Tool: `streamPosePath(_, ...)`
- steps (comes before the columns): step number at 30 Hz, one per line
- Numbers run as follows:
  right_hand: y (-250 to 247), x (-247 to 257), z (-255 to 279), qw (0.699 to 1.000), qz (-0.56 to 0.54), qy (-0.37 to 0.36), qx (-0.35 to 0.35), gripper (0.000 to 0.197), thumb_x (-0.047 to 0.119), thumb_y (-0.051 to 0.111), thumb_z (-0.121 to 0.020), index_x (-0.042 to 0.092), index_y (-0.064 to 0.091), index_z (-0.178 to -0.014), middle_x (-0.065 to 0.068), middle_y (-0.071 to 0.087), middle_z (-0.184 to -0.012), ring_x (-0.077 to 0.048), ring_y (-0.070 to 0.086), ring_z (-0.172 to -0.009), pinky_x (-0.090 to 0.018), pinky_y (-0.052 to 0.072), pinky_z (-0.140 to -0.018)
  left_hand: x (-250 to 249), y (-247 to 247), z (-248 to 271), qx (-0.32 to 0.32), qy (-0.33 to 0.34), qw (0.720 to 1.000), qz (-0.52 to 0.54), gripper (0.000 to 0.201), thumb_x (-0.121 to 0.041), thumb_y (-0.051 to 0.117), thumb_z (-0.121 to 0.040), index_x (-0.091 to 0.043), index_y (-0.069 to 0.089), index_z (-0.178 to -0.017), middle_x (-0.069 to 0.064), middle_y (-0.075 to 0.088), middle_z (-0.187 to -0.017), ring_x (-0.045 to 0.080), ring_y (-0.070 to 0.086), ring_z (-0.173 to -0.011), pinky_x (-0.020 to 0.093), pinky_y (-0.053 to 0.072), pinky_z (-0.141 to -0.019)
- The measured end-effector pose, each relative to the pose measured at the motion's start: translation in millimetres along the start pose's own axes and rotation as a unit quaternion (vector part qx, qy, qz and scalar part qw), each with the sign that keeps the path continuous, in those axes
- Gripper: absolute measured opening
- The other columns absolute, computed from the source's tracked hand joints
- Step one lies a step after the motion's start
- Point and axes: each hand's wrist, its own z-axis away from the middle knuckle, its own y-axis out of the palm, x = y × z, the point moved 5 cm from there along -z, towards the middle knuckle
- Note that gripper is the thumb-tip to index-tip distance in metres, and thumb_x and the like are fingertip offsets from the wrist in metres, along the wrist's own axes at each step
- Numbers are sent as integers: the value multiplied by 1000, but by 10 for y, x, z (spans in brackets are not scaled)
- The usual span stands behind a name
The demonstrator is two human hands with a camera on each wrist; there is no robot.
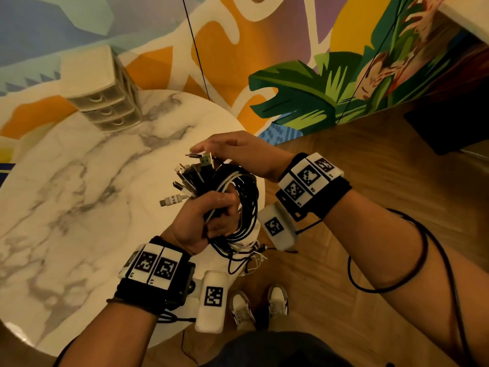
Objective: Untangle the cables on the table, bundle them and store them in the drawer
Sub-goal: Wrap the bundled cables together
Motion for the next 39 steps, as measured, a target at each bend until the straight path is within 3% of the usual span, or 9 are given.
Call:
streamPosePath(7, 122, -418, 472, 981, -173, 92, -13, 32, 27, 45, -98, 29, 43, -130, -2, 62, -114, -20, 64, -100, -39, 57, -83, -191, -173, -17, -34, 37, 996, 69, 29, -32, 70, -67, -11, 51, -61, -8, 34, -34, 5, 27, -29, 23, 25, -42)
streamPosePath(12, 237, -539, 461, 962, -234, 64, -122, 25, 20, 44, -98, 11, 55, -120, -16, 61, -94, -19, 62, -78, -33, 54, -68, -189, -108, -101, -12, 55, 992, 111, 26, -28, 67, -71, -10, 50, -63, -7, 33, -35, 5, 29, -29, 23, 26, -42)
streamPosePath(17, 352, -735, 546, 949, -297, 86, -55, 73, 69, 58, -73, 18, 52, -125, -12, 64, -110, -26, 61, -103, -44, 48, -96, -289, -138, -143, -40, 85, 991, 97, 27, -29, 65, -71, -11, 48, -62, -8, 34, -34, 5, 27, -29, 22, 27, -42)
streamPosePath(19, 488, -771, 648, 964, -248, 93, 6, 82, 65, 70, -61, 16, 53, -124, -2, 63, -111, -14, 60, -104, -30, 48, -92, -384, -155, -153, -53, 104, 988, 102, 26, -29, 63, -71, -11, 47, -62, -8, 33, -34, 6, 25, -29, 22, 29, -42)
streamPosePath(23, 826, -824, 648, 987, -39, 123, 98, 9, 19, 70, -84, 12, 66, -81, 3, 66, -75, -11, 63, -72, -26, 53, -73, -480, -24, -169, 0, 106, 987, 117, 24, -27, 61, -74, -10, 49, -63, -7, 33, -34, 6, 26, -29, 23, 28, -42)
streamPosePath(25, 808, -842, 564, 981, 41, 156, 106, 6, 22, 67, -87, 17, 65, -88, -2, 67, -84, -18, 62, -78, -37, 55, -78, -463, 59, -157, 47, 89, 990, 97, 23, -26, 60, -76, -9, 50, -64, -5, 30, -35, 8, 24, -29, 25, 22, -41)
streamPosePath(28, 589, -830, 447, 956, 196, 140, 164, 37, 21, 66, -87, 10, 60, -122, -3, 61, -116, -15, 53, -100, -27, 42, -93, -349, 36, -78, 60, 34, 997, 37, 28, -27, 66, -73, -7, 50, -63, -5, 33, -36, 10, 23, -29, 26, 15, -39)
streamPosePath(33, 22, -945, 432, 886, 349, 250, 176, 27, 24, 60, -85, -1, 67, -92, -7, 57, -72, -23, 52, -65, -32, 40, -57, -215, -175, 52, -18, -34, 989, -143, 16, -26, 63, -67, -14, 57, -58, -2, 40, -43, 12, 25, -34, 20, 14, -41)
streamPosePath(39, -236, -905, 445, 872, 359, 289, 162, 21, 28, 59, -89, 8, 66, -92, 0, 52, -67, -13, 46, -55, -26, 40, -51, -8, -250, 70, -94, -97, 927, -350, 33, -34, 70, -60, -11, 69, -84, 8, 56, -65, 12, 51, -55, 26, 41, -54)
